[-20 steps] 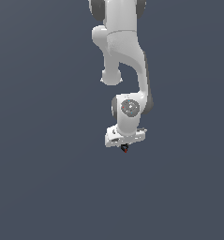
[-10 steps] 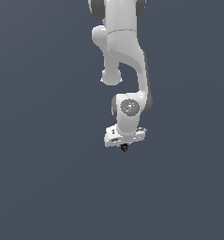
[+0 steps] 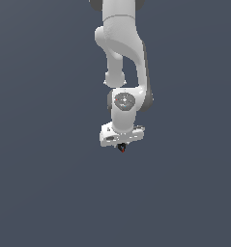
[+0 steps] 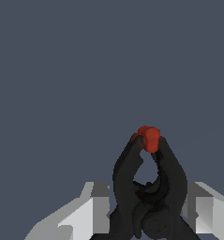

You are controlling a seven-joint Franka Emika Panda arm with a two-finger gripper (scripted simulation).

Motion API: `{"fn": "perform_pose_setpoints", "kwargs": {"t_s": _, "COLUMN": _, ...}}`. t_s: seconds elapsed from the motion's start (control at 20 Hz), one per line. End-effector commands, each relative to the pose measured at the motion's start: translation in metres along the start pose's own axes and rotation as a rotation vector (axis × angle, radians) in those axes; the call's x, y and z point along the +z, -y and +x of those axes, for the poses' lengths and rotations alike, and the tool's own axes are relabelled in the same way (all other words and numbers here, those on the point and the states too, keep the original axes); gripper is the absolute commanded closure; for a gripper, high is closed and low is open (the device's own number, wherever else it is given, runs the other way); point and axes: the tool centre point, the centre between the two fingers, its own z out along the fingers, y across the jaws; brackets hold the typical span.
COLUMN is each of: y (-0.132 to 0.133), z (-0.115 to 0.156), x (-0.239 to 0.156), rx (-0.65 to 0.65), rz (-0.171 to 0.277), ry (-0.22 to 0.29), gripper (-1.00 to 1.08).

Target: Pick up the object and move it to a goal position.

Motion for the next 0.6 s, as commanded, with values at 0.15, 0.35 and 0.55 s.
{"fn": "perform_pose_setpoints", "kwargs": {"t_s": 0.15, "y": -0.039, "z": -0.013, "x": -0.044, "rx": 0.001, "rz": 0.000, "ry": -0.001, "gripper": 1.08}}
{"fn": "perform_pose_setpoints", "kwargs": {"t_s": 0.35, "y": -0.072, "z": -0.024, "x": -0.083, "rx": 0.001, "rz": 0.000, "ry": -0.002, "gripper": 1.08}}
{"fn": "perform_pose_setpoints", "kwargs": {"t_s": 0.55, "y": -0.104, "z": -0.035, "x": -0.122, "rx": 0.001, "rz": 0.001, "ry": -0.002, "gripper": 1.08}}
